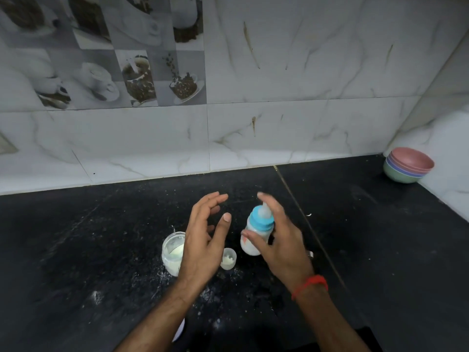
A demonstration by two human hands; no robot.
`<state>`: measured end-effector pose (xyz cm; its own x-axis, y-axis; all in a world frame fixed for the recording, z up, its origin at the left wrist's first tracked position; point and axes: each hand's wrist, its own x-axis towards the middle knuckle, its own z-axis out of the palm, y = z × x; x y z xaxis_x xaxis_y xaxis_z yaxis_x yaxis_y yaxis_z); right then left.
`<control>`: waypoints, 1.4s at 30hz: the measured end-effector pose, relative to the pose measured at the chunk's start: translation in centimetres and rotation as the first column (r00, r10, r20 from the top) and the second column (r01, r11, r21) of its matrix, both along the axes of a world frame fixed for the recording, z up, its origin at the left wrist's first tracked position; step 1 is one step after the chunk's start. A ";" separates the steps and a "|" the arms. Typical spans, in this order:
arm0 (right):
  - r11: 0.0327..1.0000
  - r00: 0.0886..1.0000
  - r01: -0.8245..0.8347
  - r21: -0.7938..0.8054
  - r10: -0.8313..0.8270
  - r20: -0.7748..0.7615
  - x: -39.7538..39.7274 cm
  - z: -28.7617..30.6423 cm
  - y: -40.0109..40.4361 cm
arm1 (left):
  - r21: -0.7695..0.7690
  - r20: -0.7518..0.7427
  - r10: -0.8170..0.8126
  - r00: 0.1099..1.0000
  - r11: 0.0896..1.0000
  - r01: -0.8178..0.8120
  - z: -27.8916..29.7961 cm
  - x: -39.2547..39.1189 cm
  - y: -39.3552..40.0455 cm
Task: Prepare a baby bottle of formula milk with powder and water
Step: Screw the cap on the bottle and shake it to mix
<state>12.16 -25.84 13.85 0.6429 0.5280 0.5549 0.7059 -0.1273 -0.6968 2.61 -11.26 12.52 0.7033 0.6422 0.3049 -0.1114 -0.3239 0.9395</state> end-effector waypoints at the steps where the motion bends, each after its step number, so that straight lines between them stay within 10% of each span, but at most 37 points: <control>1: 0.999 0.999 -0.001 -0.049 -0.001 -0.039 0.0 -0.7 -0.3 | 0.005 0.002 -0.007 1.000 1.000 0.007 0.1 -0.1 -0.1; 7: 0.910 0.988 0.044 0.411 -0.101 0.118 0.4 2.3 -0.5 | 0.015 -0.001 0.018 1.000 1.000 -0.018 0.0 -0.3 0.2; 11: 0.998 0.999 0.011 -0.057 -0.014 -0.049 1.2 0.1 -0.2 | 0.014 -0.006 -0.012 1.000 1.000 0.012 0.2 -0.1 -0.2; 18: 0.935 0.984 0.088 0.345 -0.135 0.117 0.6 1.6 -0.1 | 0.030 -0.007 0.003 1.000 1.000 -0.003 0.0 0.1 0.0; 22: 0.972 0.991 -0.008 -0.234 -0.024 -0.133 0.9 -1.8 -0.3 | 0.040 -0.010 -0.018 1.000 0.999 0.018 0.1 0.0 -0.2; 30: 0.995 0.942 0.069 0.075 -0.040 -0.334 1.1 -0.3 -0.4 | 0.036 -0.013 -0.033 0.999 0.999 0.034 0.1 -0.1 -0.2; 33: 0.923 0.791 0.167 0.346 0.084 -0.606 0.7 1.0 -0.1 | 0.008 0.004 -0.038 0.999 0.999 0.038 0.3 0.0 -0.5; 38: 0.658 0.055 0.555 0.509 0.582 -0.811 2.0 0.2 -0.3 | -0.011 0.029 0.000 1.000 1.000 0.000 0.2 0.0 -0.4; 42: 0.651 0.103 0.553 0.521 0.567 -0.818 1.7 -0.3 0.0 | -0.019 0.037 -0.001 0.999 1.000 0.002 0.3 -0.1 -0.3</control>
<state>13.83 -25.86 13.59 0.8168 0.4275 -0.3874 -0.5741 0.6692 -0.4718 2.53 -11.53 12.84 0.6925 0.6473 0.3185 -0.1465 -0.3061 0.9406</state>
